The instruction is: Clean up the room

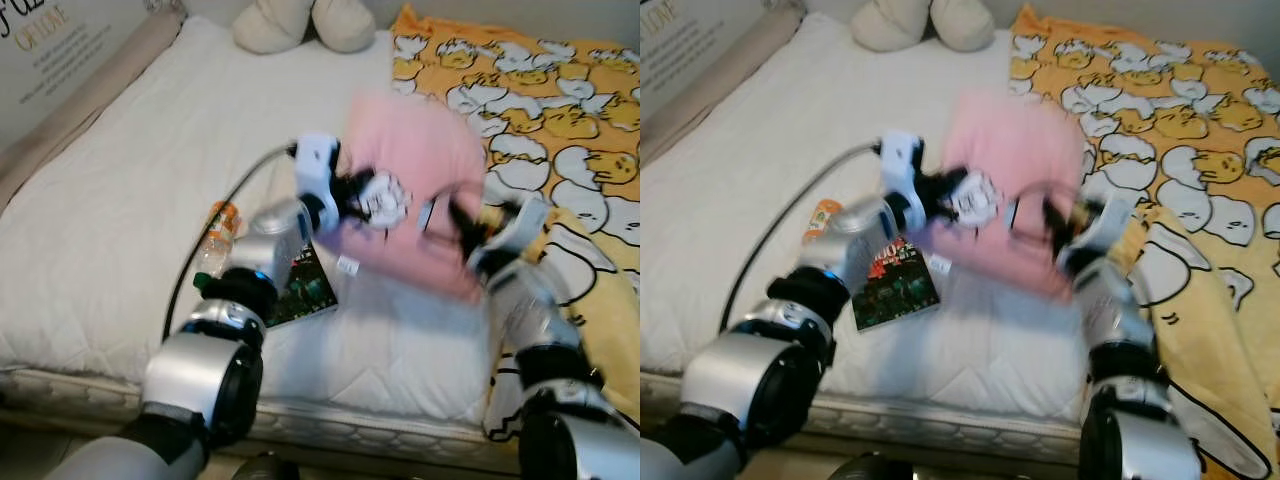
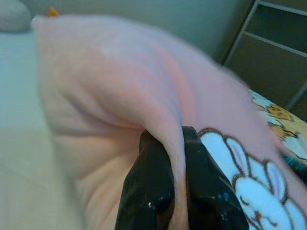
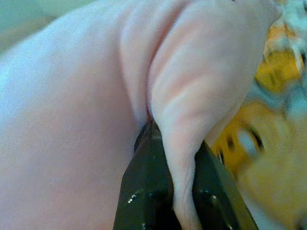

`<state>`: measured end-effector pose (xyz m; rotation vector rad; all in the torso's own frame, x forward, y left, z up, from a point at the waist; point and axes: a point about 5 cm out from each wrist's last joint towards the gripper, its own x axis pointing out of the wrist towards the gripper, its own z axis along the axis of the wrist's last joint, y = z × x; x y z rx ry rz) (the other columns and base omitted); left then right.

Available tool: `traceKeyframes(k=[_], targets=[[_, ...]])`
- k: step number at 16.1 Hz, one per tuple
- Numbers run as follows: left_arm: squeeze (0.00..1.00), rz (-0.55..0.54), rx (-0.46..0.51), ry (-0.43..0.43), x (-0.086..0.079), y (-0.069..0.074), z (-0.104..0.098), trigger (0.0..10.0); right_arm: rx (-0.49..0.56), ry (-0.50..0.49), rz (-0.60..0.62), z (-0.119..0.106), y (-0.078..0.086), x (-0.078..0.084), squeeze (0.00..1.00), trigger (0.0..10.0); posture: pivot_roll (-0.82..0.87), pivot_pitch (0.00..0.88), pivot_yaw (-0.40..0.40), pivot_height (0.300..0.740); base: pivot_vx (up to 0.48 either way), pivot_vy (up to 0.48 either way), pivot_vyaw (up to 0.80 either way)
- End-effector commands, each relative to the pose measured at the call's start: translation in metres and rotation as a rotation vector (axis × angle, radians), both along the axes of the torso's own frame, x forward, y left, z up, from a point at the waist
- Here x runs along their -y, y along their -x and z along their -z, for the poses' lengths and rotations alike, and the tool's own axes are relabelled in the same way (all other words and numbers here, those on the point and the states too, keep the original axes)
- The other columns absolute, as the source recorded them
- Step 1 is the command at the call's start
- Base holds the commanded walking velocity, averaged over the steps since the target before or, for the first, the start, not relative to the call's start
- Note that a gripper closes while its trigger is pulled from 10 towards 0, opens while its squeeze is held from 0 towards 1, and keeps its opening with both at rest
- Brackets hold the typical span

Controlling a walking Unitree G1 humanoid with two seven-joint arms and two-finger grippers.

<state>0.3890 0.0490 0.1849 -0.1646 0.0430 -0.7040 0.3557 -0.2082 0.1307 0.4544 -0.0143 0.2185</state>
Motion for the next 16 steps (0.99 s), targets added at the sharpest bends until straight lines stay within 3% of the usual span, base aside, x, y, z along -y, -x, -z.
traceKeyframes(k=[1, 2, 3, 4, 5, 7, 11, 13, 16], targets=[[0.0, -0.031, 0.106, -0.023, -0.006, -0.004, -0.021, 0.0, 0.074, 0.041, -0.014, -0.017, -0.003, -0.002, 0.0, 0.0, 0.07, 0.0, 0.031, 0.74, 0.0, 0.0, 0.0], [0.0, -0.04, 0.121, -0.043, -0.008, -0.005, -0.021, 0.0, 0.077, 0.066, -0.016, -0.018, -0.003, -0.002, 0.0, 0.0, 0.07, 0.0, 0.03, 0.74, 0.0, 0.0, 0.0], [0.0, -0.087, 0.116, -0.071, -0.012, -0.005, -0.018, 0.0, 0.049, 0.161, 0.007, -0.015, -0.003, 0.0, 0.0, 9.0, 0.07, 0.0, 0.029, 0.74, 0.0, 0.0, 0.0], [0.0, -0.104, 0.107, -0.072, -0.014, -0.005, -0.016, 0.0, 0.043, 0.183, 0.008, -0.014, -0.003, 0.0, 0.0, 9.0, 0.07, 0.0, 0.027, 0.74, 0.0, 0.0, 0.0], [0.0, -0.137, 0.105, -0.041, -0.016, -0.005, -0.013, 10.0, 0.041, 0.205, 0.029, -0.013, -0.002, 0.001, 0.0, 10.0, 0.08, 0.0, 0.027, 0.74, 0.0, 0.0, 0.0], [0.0, -0.209, 0.086, 0.043, -0.02, -0.005, -0.012, 10.0, 0.059, 0.236, 0.088, -0.014, 0.0, 0.006, 0.0, 10.0, 0.07, 0.0, 0.021, 0.74, 0.0, 0.24, 0.0], [0.0, -0.236, 0.148, 0.037, -0.019, -0.003, -0.016, 10.0, 0.065, 0.277, 0.093, -0.015, 0.0, 0.007, 0.0, 10.0, 0.07, 0.0, 0.017, 0.74, 0.0, 0.48, 0.49], [0.0, -0.199, 0.211, 0.041, -0.013, 0.0, -0.023, 10.0, 0.072, 0.292, 0.094, -0.016, 0.001, 0.008, 0.0, 10.0, 0.06, 0.0, 0.015, 0.74, 0.0, 0.48, 0.43], [0.0, -0.181, 0.223, 0.061, -0.009, 0.002, -0.026, 10.0, 0.082, 0.313, 0.084, -0.016, 0.001, 0.005, 0.0, 10.0, 0.06, 0.0, 0.013, 0.74, 0.0, 0.48, 0.43]])
